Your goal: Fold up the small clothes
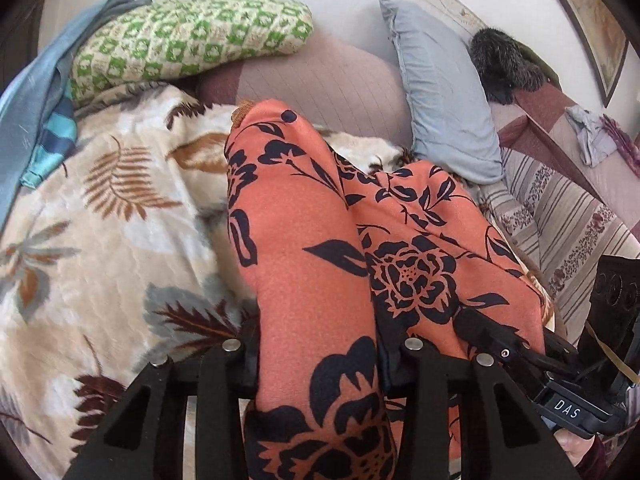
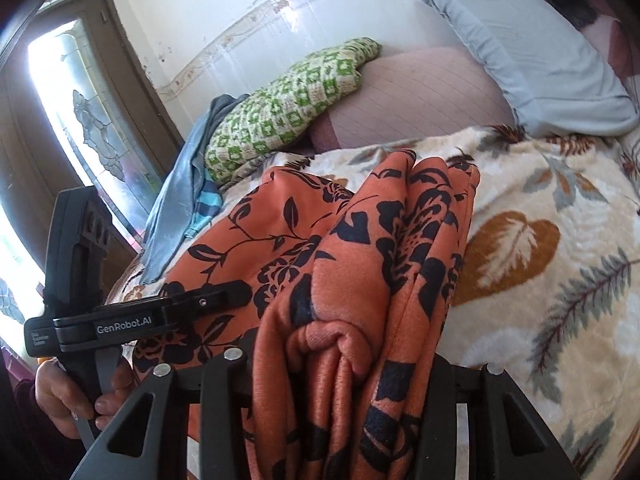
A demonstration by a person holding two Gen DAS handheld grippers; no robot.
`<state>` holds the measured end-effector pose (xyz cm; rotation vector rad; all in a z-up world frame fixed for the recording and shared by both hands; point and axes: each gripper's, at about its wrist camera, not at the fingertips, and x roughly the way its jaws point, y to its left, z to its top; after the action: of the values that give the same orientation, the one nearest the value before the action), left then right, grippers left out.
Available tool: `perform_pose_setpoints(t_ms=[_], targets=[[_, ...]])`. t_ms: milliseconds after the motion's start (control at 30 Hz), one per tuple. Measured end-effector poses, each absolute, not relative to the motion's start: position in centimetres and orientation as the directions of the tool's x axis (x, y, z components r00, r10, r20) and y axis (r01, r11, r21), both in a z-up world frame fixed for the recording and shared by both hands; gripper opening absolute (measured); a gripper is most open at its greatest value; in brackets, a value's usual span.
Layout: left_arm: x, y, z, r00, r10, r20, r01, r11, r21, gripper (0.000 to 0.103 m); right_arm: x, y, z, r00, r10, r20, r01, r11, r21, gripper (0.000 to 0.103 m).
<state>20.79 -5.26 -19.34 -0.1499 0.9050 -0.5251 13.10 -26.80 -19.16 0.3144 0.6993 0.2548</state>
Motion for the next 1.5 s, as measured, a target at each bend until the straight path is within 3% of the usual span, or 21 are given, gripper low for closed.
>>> perform_pose_setpoints(t_ms=[200, 400, 433, 467, 533, 600, 667, 900, 1300, 1500], targets=[[23.6, -1.3, -18.9, 0.578, -0.400, -0.711, 0.290, 0.916, -0.279, 0.041, 17.3, -21.8, -19.3, 0.727, 0.370, -0.578, -0.193, 0.919, 0.345, 0.046], [25.6, 0.9, -25.8, 0.484, -0.316, -0.816, 0.176, 0.949, -0.262, 0.044, 20.8, -19.6, -25.0, 0.620, 0.405, -0.672, -0.158, 0.903, 0.399, 0.046], [25.8, 1.3, -27.1, 0.474, -0.297, -0.829, 0.152, 0.955, -0.255, 0.047, 21.2, -19.4, -26.3, 0.590, 0.403, -0.700, -0.138, 0.904, 0.405, 0.046], [25.7, 1.7, -27.7, 0.486, -0.298, -0.822, 0.134, 0.954, -0.267, 0.058, 21.4, -19.4, -27.6, 0.570, 0.389, -0.724, -0.112, 0.910, 0.400, 0.046], [25.6, 2.4, -28.2, 0.502, -0.301, -0.811, 0.109, 0.952, -0.286, 0.069, 21.5, -20.1, -29.2, 0.564, 0.417, -0.712, -0.088, 0.888, 0.451, 0.046], [25.7, 2.5, -28.5, 0.504, -0.290, -0.813, 0.101, 0.955, -0.278, 0.081, 21.6, -21.3, -30.3, 0.557, 0.457, -0.693, -0.044, 0.850, 0.526, 0.054], [26.0, 2.6, -28.7, 0.498, -0.292, -0.817, 0.097, 0.955, -0.282, 0.083, 22.0, -22.0, -31.2, 0.548, 0.485, -0.681, -0.013, 0.819, 0.573, 0.060], [25.3, 2.2, -28.9, 0.546, -0.214, -0.810, 0.101, 0.977, -0.190, 0.098, 20.8, -21.7, -31.5, 0.576, 0.460, -0.676, 0.002, 0.826, 0.563, 0.061], [24.0, 2.2, -28.7, 0.546, -0.149, -0.824, 0.058, 0.988, -0.140, 0.102, 18.8, -22.0, -30.7, 0.526, 0.433, -0.732, 0.126, 0.811, 0.571, 0.062], [20.5, 3.3, -26.1, 0.565, -0.089, -0.820, 0.000, 0.994, -0.108, 0.103, 16.1, -23.3, -29.4, 0.505, 0.448, -0.738, 0.176, 0.783, 0.596, 0.067]])
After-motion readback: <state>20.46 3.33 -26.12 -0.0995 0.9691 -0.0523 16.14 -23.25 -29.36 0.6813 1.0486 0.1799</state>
